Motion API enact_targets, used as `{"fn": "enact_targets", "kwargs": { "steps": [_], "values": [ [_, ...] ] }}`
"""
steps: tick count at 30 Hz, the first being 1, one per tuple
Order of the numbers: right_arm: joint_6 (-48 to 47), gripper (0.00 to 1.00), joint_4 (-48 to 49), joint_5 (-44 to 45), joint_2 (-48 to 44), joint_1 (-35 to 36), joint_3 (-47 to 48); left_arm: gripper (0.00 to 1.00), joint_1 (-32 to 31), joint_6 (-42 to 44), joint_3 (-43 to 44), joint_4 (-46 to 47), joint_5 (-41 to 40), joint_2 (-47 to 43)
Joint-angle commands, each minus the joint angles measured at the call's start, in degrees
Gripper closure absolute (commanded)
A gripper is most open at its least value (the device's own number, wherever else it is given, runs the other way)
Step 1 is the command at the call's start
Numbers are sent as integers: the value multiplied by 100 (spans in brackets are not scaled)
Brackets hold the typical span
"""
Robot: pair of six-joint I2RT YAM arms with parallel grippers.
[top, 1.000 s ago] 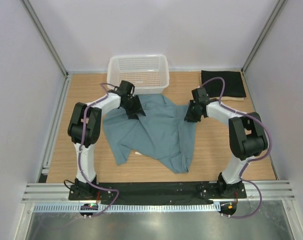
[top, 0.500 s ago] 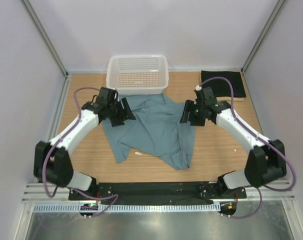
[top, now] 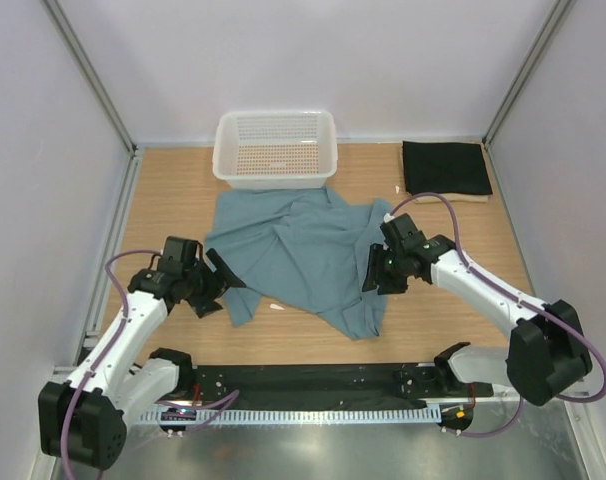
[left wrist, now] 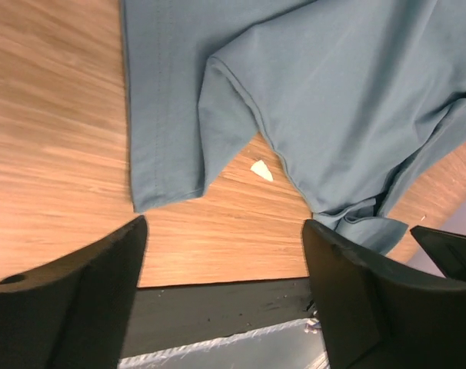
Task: Fold and stack the t-shirts
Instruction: Flatten the tshirt out
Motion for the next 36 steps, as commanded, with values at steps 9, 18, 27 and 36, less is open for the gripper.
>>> {"fn": "enact_targets", "kwargs": {
  "steps": [9,18,27,36],
  "values": [
    [210,59,577,-266,371,9,-148,23,214,-580,-78,-759,-85,-213],
    [271,68,656,-442,476,18,-253,18,205,-694,-192,-866,-120,-19],
    [123,99,349,32,265,18,2,57,161,-852,-491,-506,-58,245],
    [166,99,507,-3,169,18,-165,39,-770,-1081,-8,-768,-1042,1254]
  ]
}}
